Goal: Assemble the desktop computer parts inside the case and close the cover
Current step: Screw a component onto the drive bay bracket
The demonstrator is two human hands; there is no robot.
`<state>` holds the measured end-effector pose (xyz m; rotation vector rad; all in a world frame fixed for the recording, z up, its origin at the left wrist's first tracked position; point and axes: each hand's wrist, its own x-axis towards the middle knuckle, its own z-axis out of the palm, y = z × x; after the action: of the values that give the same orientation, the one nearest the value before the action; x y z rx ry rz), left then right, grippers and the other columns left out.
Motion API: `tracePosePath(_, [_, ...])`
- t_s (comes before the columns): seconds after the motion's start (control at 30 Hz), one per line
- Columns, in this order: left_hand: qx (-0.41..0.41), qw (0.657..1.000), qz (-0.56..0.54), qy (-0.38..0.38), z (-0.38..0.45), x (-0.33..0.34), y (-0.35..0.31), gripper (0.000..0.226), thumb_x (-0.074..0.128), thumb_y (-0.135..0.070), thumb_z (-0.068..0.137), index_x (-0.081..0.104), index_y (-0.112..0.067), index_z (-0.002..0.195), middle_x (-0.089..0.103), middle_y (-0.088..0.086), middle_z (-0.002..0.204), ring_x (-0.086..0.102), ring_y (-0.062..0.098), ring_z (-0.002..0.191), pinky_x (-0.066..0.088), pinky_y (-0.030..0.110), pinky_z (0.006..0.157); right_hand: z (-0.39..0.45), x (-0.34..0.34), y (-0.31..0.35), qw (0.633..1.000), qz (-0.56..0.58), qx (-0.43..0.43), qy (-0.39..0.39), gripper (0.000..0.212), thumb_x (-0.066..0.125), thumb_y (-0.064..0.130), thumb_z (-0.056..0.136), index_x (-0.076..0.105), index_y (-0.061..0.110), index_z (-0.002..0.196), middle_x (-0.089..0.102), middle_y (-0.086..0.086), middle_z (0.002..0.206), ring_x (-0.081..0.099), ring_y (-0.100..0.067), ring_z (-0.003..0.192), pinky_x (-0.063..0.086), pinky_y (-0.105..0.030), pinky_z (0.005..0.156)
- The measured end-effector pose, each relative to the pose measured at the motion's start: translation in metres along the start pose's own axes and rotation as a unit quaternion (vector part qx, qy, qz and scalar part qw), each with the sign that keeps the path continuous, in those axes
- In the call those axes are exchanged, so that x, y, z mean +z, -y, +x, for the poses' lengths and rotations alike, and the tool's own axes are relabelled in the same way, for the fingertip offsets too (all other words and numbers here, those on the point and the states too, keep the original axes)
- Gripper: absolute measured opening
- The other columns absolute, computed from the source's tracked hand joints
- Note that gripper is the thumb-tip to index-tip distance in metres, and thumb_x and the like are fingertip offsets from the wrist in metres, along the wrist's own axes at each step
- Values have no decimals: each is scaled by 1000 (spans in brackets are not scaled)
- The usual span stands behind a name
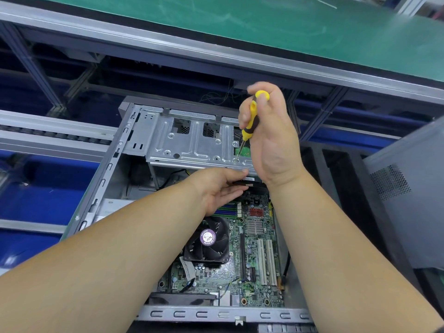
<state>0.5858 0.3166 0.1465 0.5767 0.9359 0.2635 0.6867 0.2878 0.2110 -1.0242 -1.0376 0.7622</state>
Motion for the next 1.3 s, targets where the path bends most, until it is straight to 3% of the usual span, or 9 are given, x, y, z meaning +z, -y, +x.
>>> tracePosePath(0.1, [1, 1000, 0, -2, 0, 0, 0, 47, 74, -9, 82, 59, -1, 125, 60, 10, 120, 69, 18, 87, 59, 22, 72, -1, -2, 2, 1000, 15, -2, -5, 35, 27, 25, 105, 57, 9, 116, 51, 0, 79, 45, -13, 75, 39, -28, 75])
tracePosePath(0.27, [1, 1000, 3, -4, -1, 0, 1, 46, 75, -9, 81, 59, -1, 124, 60, 11, 120, 70, 18, 86, 59, 23, 72, -1, 0, 2, 1000, -1, 12, 7, 8, 46, 17, 99, 52, 13, 103, 67, -4, 94, 61, -27, 97, 45, -37, 93])
tracePosePath(0.33, [3, 1000, 2, -6, -1, -1, 1, 48, 75, -9, 81, 58, -1, 125, 60, 11, 122, 70, 19, 86, 59, 23, 71, -2, 1, 2, 1000, 5, 3, 24, 3, 47, 13, 99, 47, 13, 102, 66, -4, 89, 62, -22, 87, 48, -32, 85])
tracePosePath(0.43, [2, 1000, 3, -3, -1, -1, 0, 46, 73, -9, 82, 59, -1, 125, 61, 11, 124, 69, 19, 90, 59, 22, 73, -3, 3, 2, 1000, 5, 5, 23, 9, 44, 19, 100, 47, 13, 106, 51, -1, 76, 45, -13, 71, 41, -24, 70])
tracePosePath(0.57, [2, 1000, 2, -2, -1, 0, 0, 48, 74, -10, 82, 58, -1, 127, 61, 8, 109, 69, 18, 87, 58, 22, 72, -3, 1, 2, 1000, 1, -4, 17, 32, 27, 25, 105, 54, 9, 113, 44, -4, 75, 39, -15, 70, 35, -26, 70])
tracePosePath(0.87, [6, 1000, 0, -1, -2, 0, 1, 49, 73, -10, 83, 56, -1, 128, 58, 9, 113, 69, 18, 85, 58, 20, 71, 4, 2, 0, 999, 47, 20, -5, 20, 38, 23, 103, 54, 11, 100, 42, -4, 73, 39, -14, 68, 34, -25, 66])
tracePosePath(1.03, [6, 1000, 0, -3, -1, 0, 1, 50, 74, -10, 82, 56, 0, 128, 58, 11, 117, 69, 18, 84, 59, 22, 70, 5, -1, 0, 998, 52, 18, -21, 19, 42, 21, 102, 56, 10, 100, 48, -6, 75, 48, -17, 69, 43, -26, 70])
tracePosePath(1.17, [5, 1000, -1, -1, -1, 0, 1, 49, 73, -10, 82, 57, -1, 128, 59, 9, 109, 69, 18, 85, 58, 21, 72, 4, -3, -1, 998, 53, 24, -7, 25, 36, 28, 103, 54, 11, 103, 47, -2, 76, 45, -13, 69, 40, -25, 72])
tracePosePath(1.3, [6, 1000, -2, -3, 0, 0, 0, 48, 74, -9, 82, 57, 0, 127, 58, 12, 125, 70, 18, 84, 58, 21, 70, 3, -9, -2, 997, 68, 28, 13, 41, 25, 32, 105, 54, 7, 120, 45, -3, 80, 41, -13, 72, 37, -25, 73])
